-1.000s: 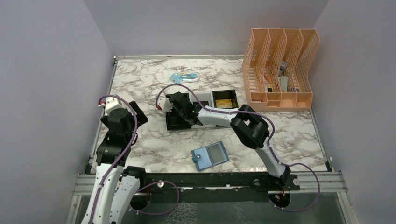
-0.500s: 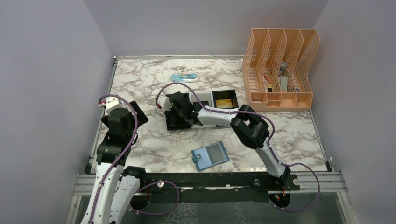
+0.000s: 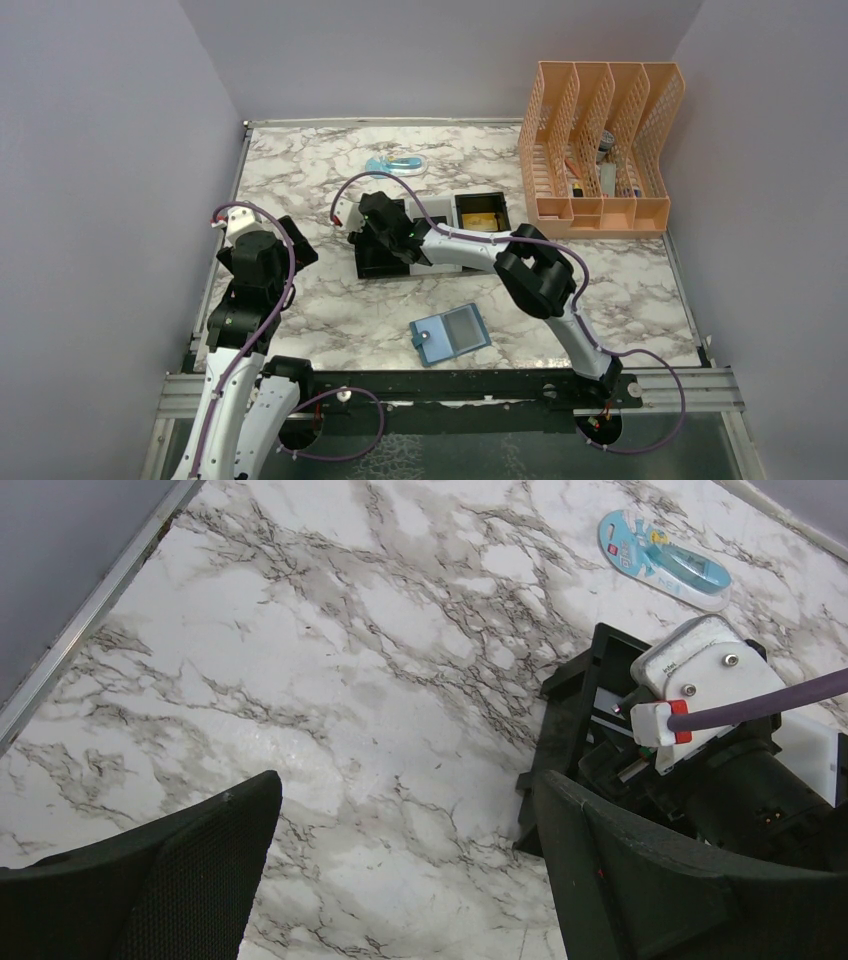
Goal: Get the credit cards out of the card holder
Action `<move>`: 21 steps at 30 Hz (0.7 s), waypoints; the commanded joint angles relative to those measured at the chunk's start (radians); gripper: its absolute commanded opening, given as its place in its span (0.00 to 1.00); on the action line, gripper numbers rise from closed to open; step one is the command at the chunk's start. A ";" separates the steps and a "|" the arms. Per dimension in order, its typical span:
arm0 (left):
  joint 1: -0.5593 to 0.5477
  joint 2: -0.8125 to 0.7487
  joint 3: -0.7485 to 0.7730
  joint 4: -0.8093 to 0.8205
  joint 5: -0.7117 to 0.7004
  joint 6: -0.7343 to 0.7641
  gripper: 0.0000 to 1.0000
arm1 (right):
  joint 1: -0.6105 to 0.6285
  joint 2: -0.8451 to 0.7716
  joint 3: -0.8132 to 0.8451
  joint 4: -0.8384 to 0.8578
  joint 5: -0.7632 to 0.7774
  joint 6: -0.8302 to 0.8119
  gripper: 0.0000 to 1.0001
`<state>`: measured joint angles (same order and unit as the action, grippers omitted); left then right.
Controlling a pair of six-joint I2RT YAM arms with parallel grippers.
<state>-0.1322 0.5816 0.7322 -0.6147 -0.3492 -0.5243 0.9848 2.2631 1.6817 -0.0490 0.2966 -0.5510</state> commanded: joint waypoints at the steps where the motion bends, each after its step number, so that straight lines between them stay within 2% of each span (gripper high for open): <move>1: 0.005 0.001 -0.010 0.003 -0.003 0.009 0.99 | 0.008 0.019 0.032 0.001 0.010 -0.011 0.66; 21: 0.005 0.009 -0.010 0.003 -0.004 0.009 0.99 | 0.007 -0.023 -0.019 0.034 -0.029 0.023 0.67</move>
<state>-0.1322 0.5941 0.7322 -0.6147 -0.3492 -0.5243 0.9867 2.2642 1.6695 -0.0360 0.2829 -0.5476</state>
